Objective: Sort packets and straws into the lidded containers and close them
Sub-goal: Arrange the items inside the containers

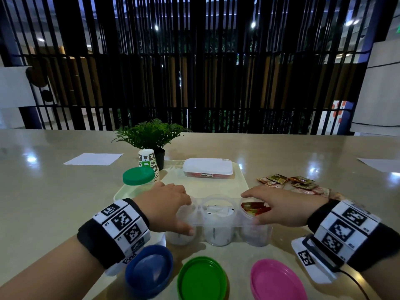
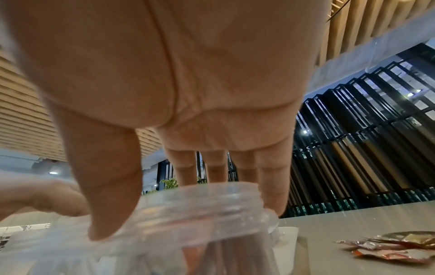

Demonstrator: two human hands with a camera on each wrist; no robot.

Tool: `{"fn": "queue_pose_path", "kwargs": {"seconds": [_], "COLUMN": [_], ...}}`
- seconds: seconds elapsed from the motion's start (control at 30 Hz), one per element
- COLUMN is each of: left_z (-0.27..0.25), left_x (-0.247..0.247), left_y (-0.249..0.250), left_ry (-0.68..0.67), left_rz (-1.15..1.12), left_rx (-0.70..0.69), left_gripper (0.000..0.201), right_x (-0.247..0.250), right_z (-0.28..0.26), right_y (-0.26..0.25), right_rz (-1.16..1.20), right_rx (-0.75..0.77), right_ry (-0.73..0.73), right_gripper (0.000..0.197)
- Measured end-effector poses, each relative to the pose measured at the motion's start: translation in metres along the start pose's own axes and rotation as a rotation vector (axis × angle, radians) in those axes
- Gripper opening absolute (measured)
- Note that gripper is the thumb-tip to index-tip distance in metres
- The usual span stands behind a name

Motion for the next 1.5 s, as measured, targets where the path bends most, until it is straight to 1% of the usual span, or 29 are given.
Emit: {"fn": "queue_pose_path", "kwargs": {"seconds": [0.17, 0.3, 0.5, 0.7, 0.9, 1.0, 1.07, 1.13, 1.2, 1.33, 1.4, 1.43, 1.47, 1.5], "left_z": [0.002, 0.0, -0.002, -0.002, -0.003, -0.003, -0.002, -0.001, 0.004, 0.013, 0.017, 0.02, 0.022, 0.024], "left_x": [-0.005, -0.003, 0.006, 0.002, -0.001, -0.001, 0.003, 0.008, 0.008, 0.0, 0.002, 0.003, 0.005, 0.005], "left_y": [-0.002, 0.0, -0.006, 0.0, 0.005, 0.007, 0.008, 0.01, 0.011, 0.014, 0.02, 0.023, 0.026, 0.028], "left_ry": [-0.006, -0.017, 0.042, 0.03, 0.016, 0.004, 0.035, 0.068, 0.06, -0.045, -0.073, -0.082, -0.091, -0.102], "left_rz": [-0.119, -0.111, -0.17, -0.202, -0.288, -0.29, -0.235, -0.183, -0.165, -0.181, -0.193, -0.2, -0.21, -0.219], "left_rx": [0.052, 0.058, 0.064, 0.094, 0.101, 0.111, 0.115, 0.115, 0.106, 0.126, 0.116, 0.107, 0.099, 0.094], "left_gripper": [0.08, 0.078, 0.077, 0.079, 0.082, 0.083, 0.084, 0.088, 0.097, 0.114, 0.119, 0.121, 0.122, 0.123], "right_x": [0.0, 0.0, -0.003, -0.007, -0.008, -0.009, -0.01, -0.01, -0.009, -0.003, 0.005, 0.009, 0.012, 0.013], "right_z": [-0.005, -0.008, -0.008, -0.004, -0.001, 0.002, 0.003, 0.004, 0.004, -0.004, -0.014, -0.021, -0.029, -0.037], "right_y": [0.001, 0.002, 0.005, 0.012, 0.014, 0.017, 0.018, 0.019, 0.018, 0.014, 0.007, 0.002, -0.006, -0.015], "right_rz": [0.043, 0.066, 0.14, 0.199, 0.181, 0.175, 0.17, 0.152, 0.094, -0.001, -0.025, -0.044, -0.072, -0.107], "right_rx": [0.007, 0.02, 0.047, 0.082, 0.12, 0.126, 0.127, 0.127, 0.127, 0.112, 0.124, 0.138, 0.158, 0.184], "right_ry": [0.038, 0.063, 0.079, 0.095, 0.115, 0.105, 0.102, 0.092, 0.065, -0.025, -0.027, -0.015, 0.001, 0.011], "right_gripper": [0.07, 0.068, 0.067, 0.067, 0.067, 0.067, 0.067, 0.067, 0.069, 0.078, 0.082, 0.081, 0.075, 0.065]}}
Point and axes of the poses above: each hand's wrist, its own z-axis towards the middle knuckle, its own x-axis out of the back of the hand, y = z × x, the point moved 8 cm from there along z, towards the middle knuckle, and after that the axes turned 6 degrees about z, right-handed, at the moved point
